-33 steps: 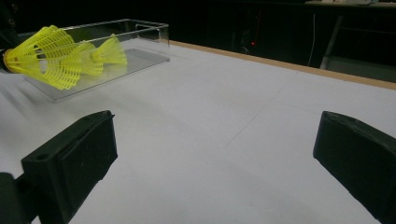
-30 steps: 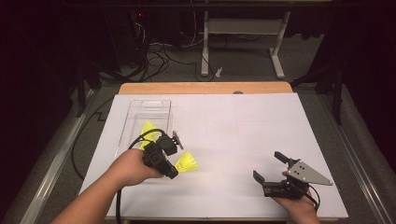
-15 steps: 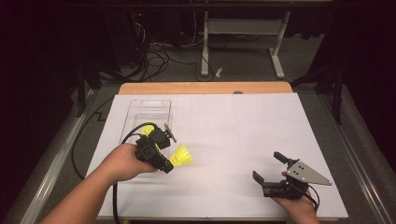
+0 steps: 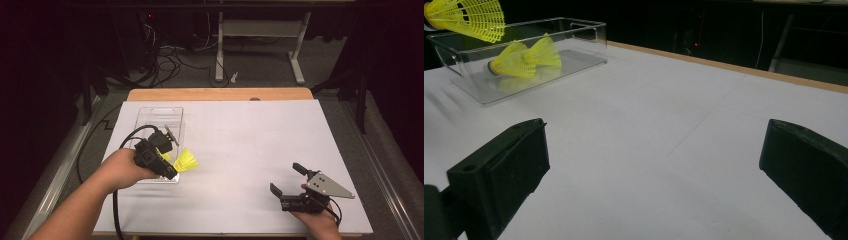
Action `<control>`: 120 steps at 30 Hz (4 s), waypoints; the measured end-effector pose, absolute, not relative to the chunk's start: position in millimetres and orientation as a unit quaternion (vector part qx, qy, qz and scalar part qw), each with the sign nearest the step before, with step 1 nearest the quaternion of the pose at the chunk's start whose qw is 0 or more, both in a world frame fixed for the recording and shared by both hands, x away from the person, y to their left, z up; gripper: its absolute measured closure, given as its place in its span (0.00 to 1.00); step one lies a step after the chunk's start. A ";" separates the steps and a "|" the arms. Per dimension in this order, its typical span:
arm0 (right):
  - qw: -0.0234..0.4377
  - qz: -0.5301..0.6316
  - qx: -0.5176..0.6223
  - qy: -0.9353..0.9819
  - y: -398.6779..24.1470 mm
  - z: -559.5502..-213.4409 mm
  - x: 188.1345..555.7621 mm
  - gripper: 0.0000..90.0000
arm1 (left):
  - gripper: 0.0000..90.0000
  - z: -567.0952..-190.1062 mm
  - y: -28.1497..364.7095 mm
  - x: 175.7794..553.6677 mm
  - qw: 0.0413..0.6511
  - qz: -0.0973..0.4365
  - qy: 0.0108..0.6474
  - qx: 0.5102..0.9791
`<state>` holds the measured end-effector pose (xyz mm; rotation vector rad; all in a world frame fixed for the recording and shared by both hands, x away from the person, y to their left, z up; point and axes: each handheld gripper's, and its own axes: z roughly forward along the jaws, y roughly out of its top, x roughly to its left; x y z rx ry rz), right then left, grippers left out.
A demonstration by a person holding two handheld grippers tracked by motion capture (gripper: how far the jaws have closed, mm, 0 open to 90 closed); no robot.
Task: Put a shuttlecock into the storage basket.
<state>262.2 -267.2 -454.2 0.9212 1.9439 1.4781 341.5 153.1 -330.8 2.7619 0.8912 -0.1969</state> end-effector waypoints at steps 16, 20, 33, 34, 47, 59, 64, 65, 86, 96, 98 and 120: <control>0.264 0.545 0.341 0.719 -266.9 -454.2 261.8 0.00 | 0.72 -333.2 187.2 347.4 0.112 -0.051 0.331 0.936; 0.264 0.545 0.341 0.719 -267.1 -454.2 261.9 0.00 | 0.72 -333.7 196.3 349.0 0.113 -0.043 0.339 0.933; 0.265 0.542 0.342 0.721 -266.7 -454.9 262.3 0.00 | 0.72 -341.2 219.6 351.7 0.102 -0.036 0.349 0.931; 0.265 0.542 0.341 0.721 -266.7 -454.9 262.3 0.00 | 0.72 -341.4 222.5 352.2 0.103 -0.037 0.354 0.929; 0.264 0.542 0.343 0.720 -267.0 -455.0 262.5 0.00 | 0.72 -343.8 232.7 352.9 0.093 -0.032 0.353 0.930; 0.264 0.542 0.342 0.720 -267.6 -455.2 263.0 0.00 | 0.72 -350.8 230.7 359.3 0.082 -0.027 0.356 0.931; 0.264 0.542 0.344 0.720 -268.4 -455.5 263.3 0.00 | 0.72 -357.4 227.8 363.4 0.072 -0.015 0.349 0.934; 0.264 0.542 0.344 0.720 -268.4 -455.6 263.2 0.00 | 0.72 -358.2 227.5 363.7 0.070 -0.012 0.347 0.935; 0.263 0.540 0.344 0.721 -268.9 -456.5 264.3 0.00 | 0.72 -373.1 222.4 374.7 0.050 -0.022 0.338 0.940; 0.261 0.540 0.346 0.722 -269.6 -457.1 264.8 0.00 | 0.72 -386.4 229.7 380.7 0.036 -0.039 0.350 0.935; 0.261 0.540 0.346 0.722 -269.7 -457.2 264.8 0.00 | 0.72 -390.6 231.6 380.8 0.035 -0.046 0.354 0.933; 0.262 0.540 0.346 0.722 -269.9 -457.1 265.1 0.00 | 0.69 -398.9 235.9 383.5 0.024 -0.049 0.377 0.925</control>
